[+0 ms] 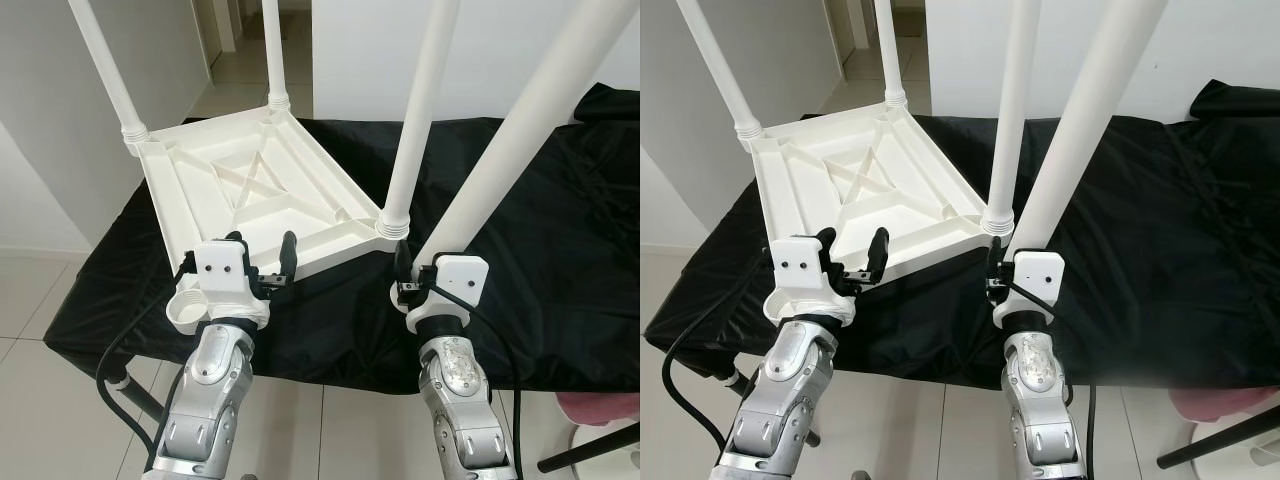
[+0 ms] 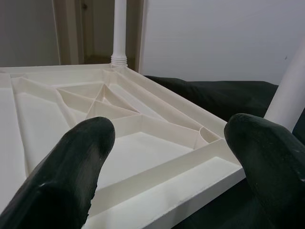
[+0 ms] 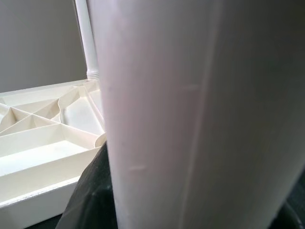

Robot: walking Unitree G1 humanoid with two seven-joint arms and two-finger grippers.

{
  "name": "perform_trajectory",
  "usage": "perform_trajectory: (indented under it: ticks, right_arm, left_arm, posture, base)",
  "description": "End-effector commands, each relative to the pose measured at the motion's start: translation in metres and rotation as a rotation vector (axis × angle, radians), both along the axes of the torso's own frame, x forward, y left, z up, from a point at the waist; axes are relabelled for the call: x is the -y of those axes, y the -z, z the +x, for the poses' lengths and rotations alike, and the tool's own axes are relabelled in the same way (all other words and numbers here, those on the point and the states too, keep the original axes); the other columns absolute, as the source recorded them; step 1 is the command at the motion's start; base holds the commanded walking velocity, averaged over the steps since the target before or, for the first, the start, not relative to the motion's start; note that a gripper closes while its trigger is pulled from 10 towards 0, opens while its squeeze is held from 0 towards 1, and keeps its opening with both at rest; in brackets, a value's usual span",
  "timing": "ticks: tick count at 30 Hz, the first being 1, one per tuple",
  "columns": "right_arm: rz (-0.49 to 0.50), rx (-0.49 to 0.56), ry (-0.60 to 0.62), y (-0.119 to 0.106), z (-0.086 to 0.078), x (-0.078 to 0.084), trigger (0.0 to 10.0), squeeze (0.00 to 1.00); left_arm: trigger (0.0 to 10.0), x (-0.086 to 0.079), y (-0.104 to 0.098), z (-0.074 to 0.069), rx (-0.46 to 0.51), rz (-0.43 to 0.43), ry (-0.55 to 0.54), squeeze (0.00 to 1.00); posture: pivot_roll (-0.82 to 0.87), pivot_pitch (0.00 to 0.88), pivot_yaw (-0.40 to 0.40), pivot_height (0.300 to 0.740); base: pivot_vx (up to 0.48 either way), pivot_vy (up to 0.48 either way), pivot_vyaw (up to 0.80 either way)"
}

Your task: Building children table

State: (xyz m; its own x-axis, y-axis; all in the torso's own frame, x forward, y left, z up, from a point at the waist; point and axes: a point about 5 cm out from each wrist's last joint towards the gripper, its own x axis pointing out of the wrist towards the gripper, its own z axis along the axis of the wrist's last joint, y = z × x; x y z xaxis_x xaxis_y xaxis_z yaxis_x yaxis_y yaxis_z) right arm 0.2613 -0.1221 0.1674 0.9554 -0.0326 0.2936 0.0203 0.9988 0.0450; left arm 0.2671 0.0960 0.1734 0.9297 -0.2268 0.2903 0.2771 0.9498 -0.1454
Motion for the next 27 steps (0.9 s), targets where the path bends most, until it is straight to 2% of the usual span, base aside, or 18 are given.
perform_trajectory:
  ticks: [1, 4, 10, 14, 21, 27]
  right_arm:
    - [0.013, 0.032, -0.004, -0.006, 0.001, -0.001, 10.0, 0.00]
    - [0.007, 0.030, -0.007, -0.004, 0.004, 0.000, 10.0, 0.00]
    - [-0.037, 0.053, -0.033, -0.009, 0.007, 0.012, 10.0, 0.00]
    - [-0.087, 0.046, -0.031, -0.004, 0.009, 0.027, 10.0, 0.00]
    - [-0.119, 0.012, -0.045, 0.012, 0.016, 0.033, 10.0, 0.00]
    - [-0.132, 0.023, -0.056, 0.009, 0.021, 0.036, 10.0, 0.00]
  left_arm:
    - [10.0, 0.000, -0.001, -0.003, 0.007, -0.009, -0.029, 0.00]
    - [10.0, -0.001, 0.001, -0.001, 0.007, 0.002, -0.027, 0.00]
    - [10.0, 0.000, 0.008, -0.007, 0.014, 0.069, 0.028, 0.00]
    - [10.0, -0.011, 0.009, -0.003, 0.017, 0.101, 0.026, 0.00]
    - [10.0, -0.015, 0.020, 0.003, 0.006, 0.164, 0.041, 0.00]
    - [10.0, -0.023, 0.026, 0.007, 0.001, 0.240, 0.054, 0.00]
  posture:
    - [0.00, 0.039, 0.043, 0.740]
    - [0.00, 0.040, 0.036, 0.740]
    - [-0.01, 0.035, 0.021, 0.740]
    - [-0.01, 0.028, 0.026, 0.740]
    - [-0.01, 0.020, 0.041, 0.740]
    - [0.00, 0.011, 0.051, 0.740]
  base:
    - [0.000, 0.000, 0.00]
    - [0.000, 0.000, 0.00]
    - [0.000, 0.000, 0.00]
    - [0.000, 0.000, 0.00]
    - [0.000, 0.000, 0.00]
    - [0.000, 0.000, 0.00]
